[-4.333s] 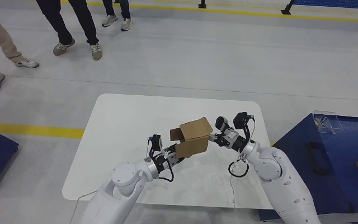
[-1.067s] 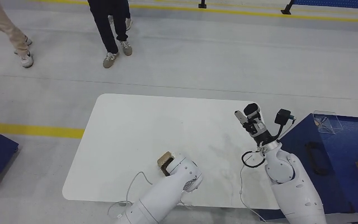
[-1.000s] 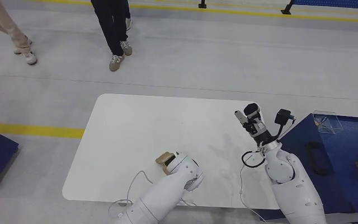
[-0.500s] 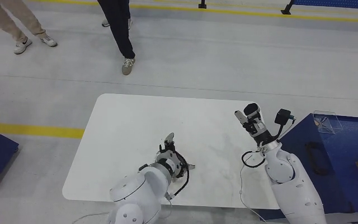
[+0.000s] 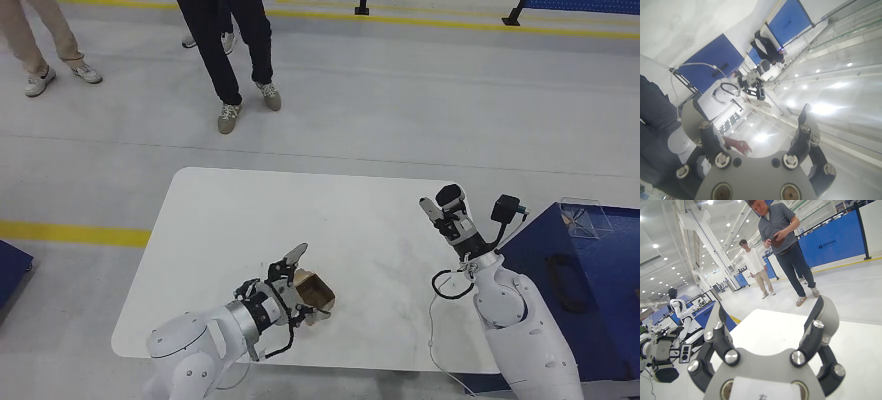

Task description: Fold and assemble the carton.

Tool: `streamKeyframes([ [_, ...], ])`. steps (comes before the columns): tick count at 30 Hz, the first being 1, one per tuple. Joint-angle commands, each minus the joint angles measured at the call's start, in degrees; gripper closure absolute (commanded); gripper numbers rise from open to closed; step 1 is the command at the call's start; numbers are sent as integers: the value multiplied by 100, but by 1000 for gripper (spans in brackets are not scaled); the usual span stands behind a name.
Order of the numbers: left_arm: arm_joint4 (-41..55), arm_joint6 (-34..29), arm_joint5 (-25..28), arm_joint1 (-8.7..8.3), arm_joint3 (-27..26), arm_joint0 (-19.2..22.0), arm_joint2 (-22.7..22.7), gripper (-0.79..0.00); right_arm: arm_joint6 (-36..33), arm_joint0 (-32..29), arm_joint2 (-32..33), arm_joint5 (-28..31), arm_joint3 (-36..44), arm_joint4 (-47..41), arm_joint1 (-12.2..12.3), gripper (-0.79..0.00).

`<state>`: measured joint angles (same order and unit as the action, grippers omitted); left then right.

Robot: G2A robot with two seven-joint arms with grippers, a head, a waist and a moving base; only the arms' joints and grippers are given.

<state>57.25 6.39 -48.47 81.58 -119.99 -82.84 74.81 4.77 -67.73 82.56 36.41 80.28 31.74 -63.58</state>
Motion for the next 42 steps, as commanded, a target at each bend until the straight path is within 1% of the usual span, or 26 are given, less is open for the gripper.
streamKeyframes([
  [1,-1,60,0,0,0,0,0,-785,0,0,0,0,0,0,0,-785],
  [3,-82,101,26,-8,59,10,35,-785,-144,-33,-75,-15,14,-17,-6,-785],
  [4,-477,222,-50,-40,32,95,58,-785,-357,-2,-158,-111,76,129,-8,-785],
  [5,-1049,343,-229,-87,-107,173,8,-785,-442,81,-170,-407,194,722,5,-785],
  [7,-2096,447,-861,-195,-463,250,-203,-785,-426,58,-423,-884,488,1819,-7,-785],
  [8,-2640,454,-953,-266,-569,238,-384,-785,-449,27,-571,-1029,607,2126,-22,-785],
  [10,-3844,494,-953,-446,-547,130,-726,-785,-779,41,-832,-1130,768,2456,-44,-785],
  [12,-4793,102,-953,-647,-284,-22,-1089,-785,-1103,102,-1053,-1305,907,2959,-57,-785],
  [13,-5155,-130,-953,-735,-216,-57,-1145,-785,-1220,123,-1178,-1409,942,3216,-68,-785],
  [15,-5800,-531,-953,-879,86,-110,-1207,-785,-1402,182,-1445,-1527,912,3613,-99,-785],
  [17,-6256,-869,-953,-958,350,-99,-1270,-785,-1585,270,-1678,-1556,755,3752,-138,-785],
  [20,-6650,-1369,-953,-999,689,-31,-1370,-785,-1728,390,-1961,-1491,550,3847,-194,-785],
  [25,-7082,-2123,-953,-989,936,131,-1480,-785,-1835,468,-2207,-1358,305,3824,-254,-785],
  [29,-7364,-2496,-953,-910,1197,314,-1603,-785,-1874,485,-2374,-1355,167,3911,-295,-785],
  [34,-7563,-2690,-953,-733,1621,560,-1683,-785,-1933,500,-2599,-1294,44,3971,-350,-785],
  [42,-7865,-2677,-953,-370,2291,775,-1830,-785,-1934,599,-2813,-1491,-234,4048,-446,-785],
])
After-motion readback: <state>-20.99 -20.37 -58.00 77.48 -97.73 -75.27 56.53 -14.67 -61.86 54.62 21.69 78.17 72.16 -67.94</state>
